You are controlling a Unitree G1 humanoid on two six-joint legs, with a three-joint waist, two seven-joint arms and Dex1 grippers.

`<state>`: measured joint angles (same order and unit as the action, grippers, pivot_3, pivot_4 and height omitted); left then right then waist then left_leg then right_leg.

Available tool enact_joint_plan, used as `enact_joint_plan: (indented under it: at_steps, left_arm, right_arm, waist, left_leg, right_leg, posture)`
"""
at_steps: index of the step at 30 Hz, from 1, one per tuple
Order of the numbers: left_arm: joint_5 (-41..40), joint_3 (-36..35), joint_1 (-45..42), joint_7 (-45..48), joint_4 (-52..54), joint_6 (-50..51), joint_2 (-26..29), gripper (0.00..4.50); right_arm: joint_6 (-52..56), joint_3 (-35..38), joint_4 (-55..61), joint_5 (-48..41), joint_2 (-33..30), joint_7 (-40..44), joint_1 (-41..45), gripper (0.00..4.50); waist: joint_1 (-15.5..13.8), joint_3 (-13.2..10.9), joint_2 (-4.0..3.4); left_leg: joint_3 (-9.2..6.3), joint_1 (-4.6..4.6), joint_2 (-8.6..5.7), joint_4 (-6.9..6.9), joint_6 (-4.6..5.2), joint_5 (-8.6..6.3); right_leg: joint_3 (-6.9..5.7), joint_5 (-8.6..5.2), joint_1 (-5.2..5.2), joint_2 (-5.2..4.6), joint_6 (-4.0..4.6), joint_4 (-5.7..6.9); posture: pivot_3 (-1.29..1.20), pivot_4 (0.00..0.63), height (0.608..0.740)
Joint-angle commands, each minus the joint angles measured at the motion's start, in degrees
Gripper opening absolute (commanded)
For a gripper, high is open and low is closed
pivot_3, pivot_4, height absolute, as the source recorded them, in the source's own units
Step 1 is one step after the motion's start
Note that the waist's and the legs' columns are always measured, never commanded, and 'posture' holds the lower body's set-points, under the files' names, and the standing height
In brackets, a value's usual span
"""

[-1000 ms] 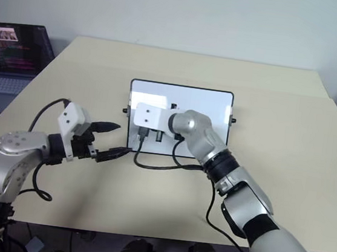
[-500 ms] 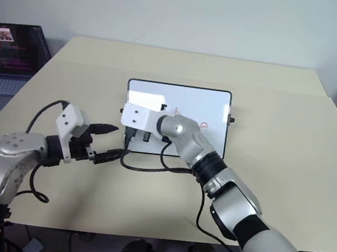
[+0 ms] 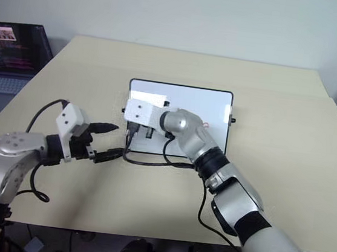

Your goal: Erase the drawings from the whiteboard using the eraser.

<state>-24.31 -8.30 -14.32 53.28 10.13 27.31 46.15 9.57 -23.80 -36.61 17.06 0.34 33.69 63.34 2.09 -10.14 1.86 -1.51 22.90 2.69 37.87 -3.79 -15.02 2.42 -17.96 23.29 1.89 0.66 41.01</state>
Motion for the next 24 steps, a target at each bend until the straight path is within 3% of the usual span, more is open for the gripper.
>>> enact_joint_plan:
  at_steps: [1,6,11,18,24]
  left_arm:
    - [-0.19,-1.26,-1.52,-0.32,-0.24,-2.03,-0.61,4.5]
    - [-0.94,-0.43,-3.55,-0.4,-0.89,-2.97,-2.84,4.5]
    - [-0.47,0.5,-4.64,-0.66,-1.03,-2.75,-4.08,4.5]
    - [-0.92,0.43,-6.01,-1.95,-0.42,-1.45,-4.62,4.5]
    - [-0.3,0.28,-8.4,-3.03,-3.33,-1.87,-4.71,4.5]
  right_arm:
    - [5.77,7.08,15.4,-6.58,-1.14,1.44,-2.75,1.02]
    - [26.92,15.0,49.52,-18.08,-5.4,5.38,-16.16,1.02]
    - [37.64,17.3,68.19,-19.56,-14.83,3.84,-31.45,1.02]
    - [38.47,17.18,76.54,-18.86,-22.04,-0.23,-47.89,1.02]
    - [38.06,16.21,75.54,-19.52,-21.05,-3.49,-45.61,1.01]
  waist:
    - [-0.13,0.0,0.0]
    - [-0.57,0.0,0.0]
    - [-0.49,0.02,0.03]
    - [0.46,-0.01,-0.01]
    - [0.89,-0.01,-0.01]
  left_leg:
    - [0.0,0.01,0.0,-0.02,0.0,0.0]
    - [-0.04,0.11,0.01,-0.08,0.0,-0.03]
    - [-0.04,0.1,-0.05,-0.04,0.01,-0.03]
    - [0.06,-0.05,-0.02,-0.05,0.0,-0.02]
    - [0.06,-0.09,-0.06,-0.01,-0.01,-0.01]
  right_leg:
    - [0.0,0.0,0.0,0.0,0.0,-0.04]
    - [-0.03,-0.01,0.01,-0.01,-0.01,-0.2]
    - [-0.02,-0.02,-0.03,-0.06,-0.03,-0.21]
    - [0.09,-0.05,-0.04,0.17,-0.07,-0.11]
    - [0.11,-0.16,-0.05,0.21,-0.29,-0.07]
  posture:
    - [0.0,0.15,0.74]
    - [0.0,0.15,0.74]
    - [0.0,0.15,0.74]
    - [0.0,0.15,0.74]
    - [0.0,0.15,0.74]
